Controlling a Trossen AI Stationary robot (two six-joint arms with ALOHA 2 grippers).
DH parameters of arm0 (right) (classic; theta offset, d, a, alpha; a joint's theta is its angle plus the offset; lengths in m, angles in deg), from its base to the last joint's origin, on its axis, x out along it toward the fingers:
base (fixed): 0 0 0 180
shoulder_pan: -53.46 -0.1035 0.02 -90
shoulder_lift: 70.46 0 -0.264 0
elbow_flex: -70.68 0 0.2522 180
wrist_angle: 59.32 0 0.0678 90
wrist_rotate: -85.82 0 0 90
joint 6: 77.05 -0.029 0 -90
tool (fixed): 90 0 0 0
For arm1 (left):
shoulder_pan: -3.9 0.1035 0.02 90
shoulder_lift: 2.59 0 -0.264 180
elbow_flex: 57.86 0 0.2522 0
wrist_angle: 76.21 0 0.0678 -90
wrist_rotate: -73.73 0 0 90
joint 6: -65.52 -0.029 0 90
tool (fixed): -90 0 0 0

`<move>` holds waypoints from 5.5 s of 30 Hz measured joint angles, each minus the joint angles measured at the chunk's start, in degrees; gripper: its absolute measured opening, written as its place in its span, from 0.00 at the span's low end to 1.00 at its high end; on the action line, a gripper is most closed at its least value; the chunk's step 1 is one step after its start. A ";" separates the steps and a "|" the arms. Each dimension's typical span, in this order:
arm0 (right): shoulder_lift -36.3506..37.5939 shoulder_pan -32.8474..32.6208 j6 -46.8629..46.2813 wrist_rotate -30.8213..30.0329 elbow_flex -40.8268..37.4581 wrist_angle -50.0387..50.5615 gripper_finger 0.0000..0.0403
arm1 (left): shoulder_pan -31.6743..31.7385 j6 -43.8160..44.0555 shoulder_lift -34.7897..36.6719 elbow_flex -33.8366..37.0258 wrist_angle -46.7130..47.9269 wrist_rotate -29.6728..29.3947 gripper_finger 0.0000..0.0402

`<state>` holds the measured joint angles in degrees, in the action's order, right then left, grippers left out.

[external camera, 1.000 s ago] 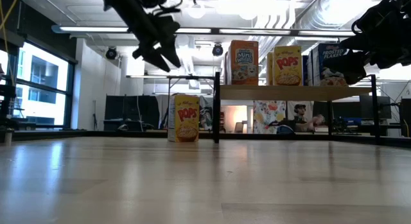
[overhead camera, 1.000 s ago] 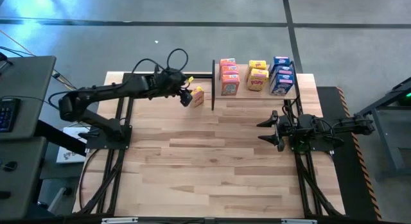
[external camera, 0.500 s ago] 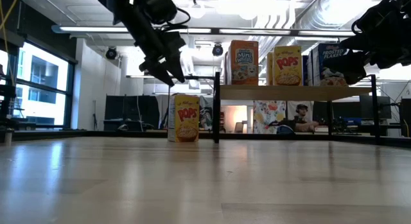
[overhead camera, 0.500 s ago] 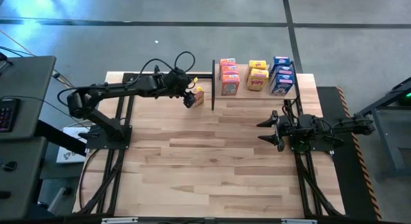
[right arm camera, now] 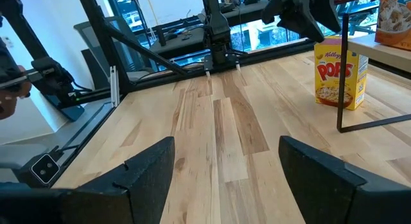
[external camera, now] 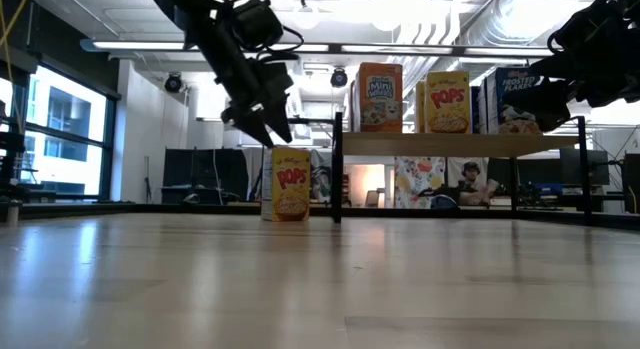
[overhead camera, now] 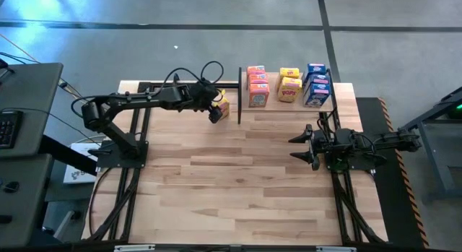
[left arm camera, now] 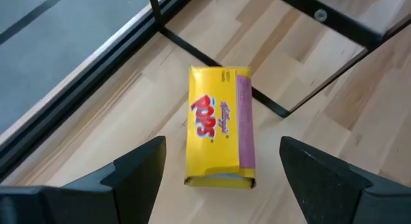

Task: Stack cereal on shelf
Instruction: Put the yellow cereal box on the shelf aligned with the other yellow cereal boxes

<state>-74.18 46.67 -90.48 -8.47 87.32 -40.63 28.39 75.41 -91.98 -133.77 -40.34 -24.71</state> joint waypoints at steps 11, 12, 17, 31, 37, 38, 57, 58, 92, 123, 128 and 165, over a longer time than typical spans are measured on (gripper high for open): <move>0.00 0.00 0.00 0.02 0.00 0.00 0.67 | 0.00 -1.07 -0.41 0.44 -1.06 -0.01 0.74; 0.01 0.00 0.00 0.02 0.00 0.00 0.67 | 0.04 -1.07 -0.72 0.46 -1.09 -0.06 0.74; 0.00 0.00 0.00 0.02 0.00 0.00 0.67 | 1.05 -1.09 -3.16 0.46 -1.78 0.51 0.74; 0.00 0.00 0.00 0.00 0.00 0.00 0.67 | 1.68 -0.50 -6.38 0.46 -2.48 0.66 0.67; 0.00 0.00 0.00 0.01 0.00 0.00 0.67 | 1.75 0.07 -6.38 0.46 -2.53 2.31 0.54; 0.00 0.00 0.00 0.01 0.00 0.00 0.67 | 1.75 0.27 -6.38 0.46 -2.51 2.63 0.52; 0.01 0.00 0.00 0.00 0.00 0.00 0.67 | 1.34 0.53 -5.57 0.44 -0.44 6.71 0.37; 0.02 0.00 0.00 0.01 0.00 0.00 0.67 | 1.08 0.53 -5.10 0.44 0.44 6.74 0.37; 0.00 0.00 0.00 0.00 0.00 0.00 0.67 | -18.52 -1.65 15.28 -1.64 -9.88 -3.68 0.37; 0.00 0.00 0.00 0.01 0.00 0.00 0.67 | -22.83 -15.06 -7.19 -15.60 -13.72 1.05 0.37; 0.00 0.00 0.00 0.00 0.00 0.00 0.67 | -23.08 -15.13 -12.33 -18.06 -12.14 1.18 0.37; -0.02 0.00 0.00 0.00 0.00 0.00 0.67 | -21.70 -13.50 -23.49 -21.59 -0.93 3.89 0.37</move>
<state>-74.21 46.67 -90.48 -8.48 87.32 -40.63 6.68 61.90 -115.47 -155.37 -41.27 -20.82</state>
